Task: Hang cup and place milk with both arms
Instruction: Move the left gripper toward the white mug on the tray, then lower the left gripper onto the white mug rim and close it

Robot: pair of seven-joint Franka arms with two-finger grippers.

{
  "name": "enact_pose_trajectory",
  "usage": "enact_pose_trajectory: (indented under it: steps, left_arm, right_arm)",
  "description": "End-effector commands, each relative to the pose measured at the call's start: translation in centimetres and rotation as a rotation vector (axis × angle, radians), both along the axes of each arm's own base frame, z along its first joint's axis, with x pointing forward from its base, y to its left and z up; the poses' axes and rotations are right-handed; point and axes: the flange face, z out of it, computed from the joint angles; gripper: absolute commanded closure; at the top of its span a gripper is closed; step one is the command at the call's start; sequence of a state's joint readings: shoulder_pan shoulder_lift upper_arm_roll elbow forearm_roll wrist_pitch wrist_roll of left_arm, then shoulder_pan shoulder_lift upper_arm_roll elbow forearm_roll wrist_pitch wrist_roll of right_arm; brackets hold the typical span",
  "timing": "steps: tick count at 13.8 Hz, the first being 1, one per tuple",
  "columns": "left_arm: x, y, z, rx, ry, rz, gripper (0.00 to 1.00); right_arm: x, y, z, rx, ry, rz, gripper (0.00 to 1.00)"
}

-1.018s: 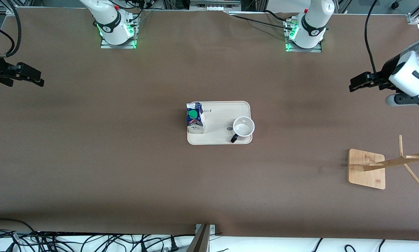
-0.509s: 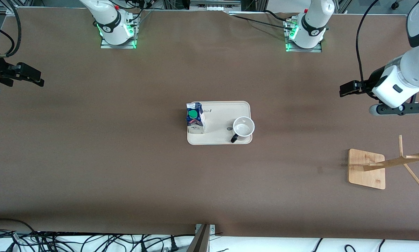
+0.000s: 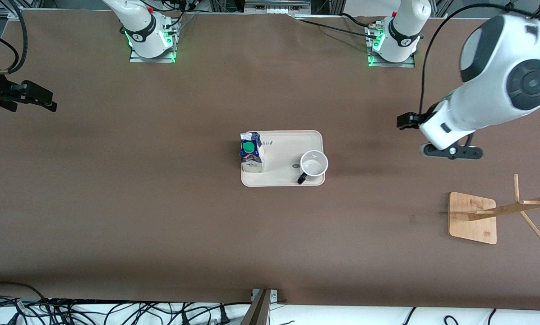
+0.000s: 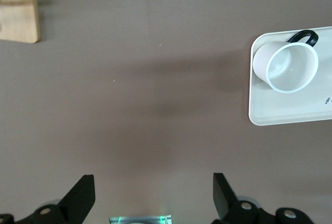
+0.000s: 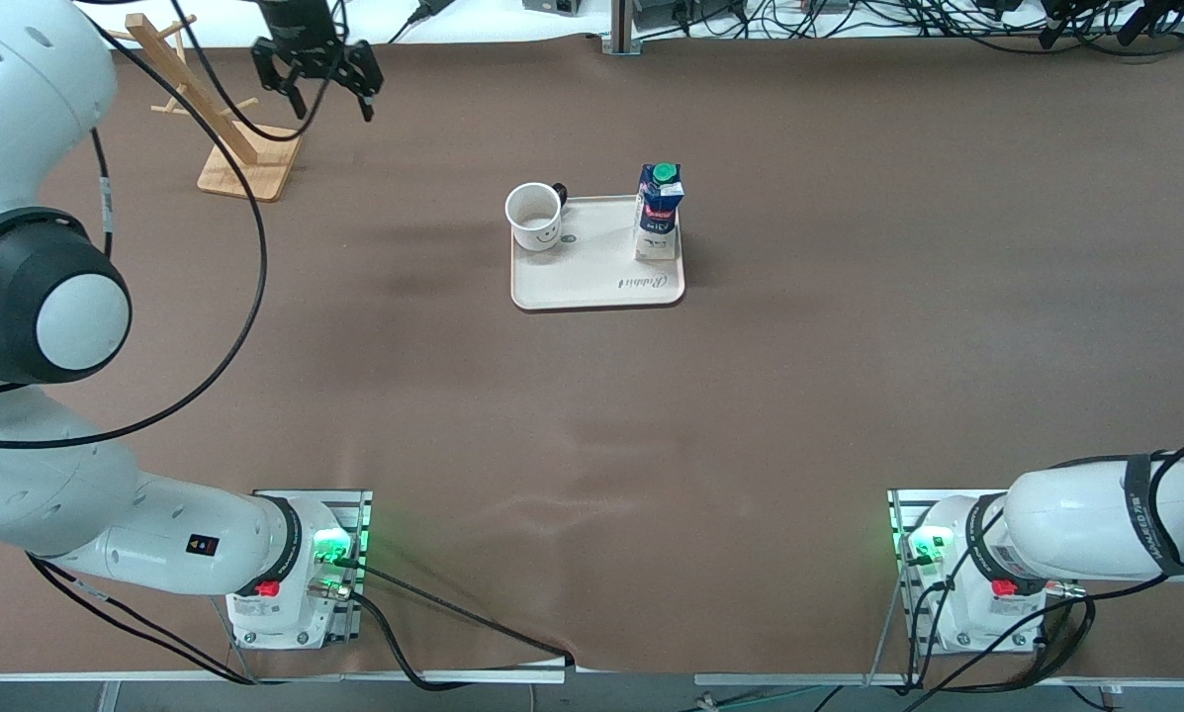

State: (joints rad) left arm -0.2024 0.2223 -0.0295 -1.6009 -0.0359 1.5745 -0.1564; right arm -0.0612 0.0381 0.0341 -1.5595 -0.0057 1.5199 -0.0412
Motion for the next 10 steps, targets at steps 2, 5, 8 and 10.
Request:
enact_pose_trajectory:
  steps: [2,5,8,10]
  left_arm:
    - [0.5,-4.4,-5.9,0.0,-0.036,-0.059,0.0]
    - [1.0,-8.1,-10.1,-0.009,-0.05,-0.114,0.0]
    - [1.1,-9.8,-11.6,-0.017,-0.07,-0.137,0.0]
    - [1.0,-11.3,-12.1,-0.03,-0.097,-0.157,0.0]
  right_arm:
    - [0.0,0.1,0.5,0.013,0.003,0.007,0.0]
    - [-0.1,0.1,0.5,0.013,0.006,0.006,0.0]
    - [-0.3,0.1,0.5,0.013,0.017,0.003,0.0]
    - [-0.3,0.1,0.5,0.013,0.017,0.003,0.0]
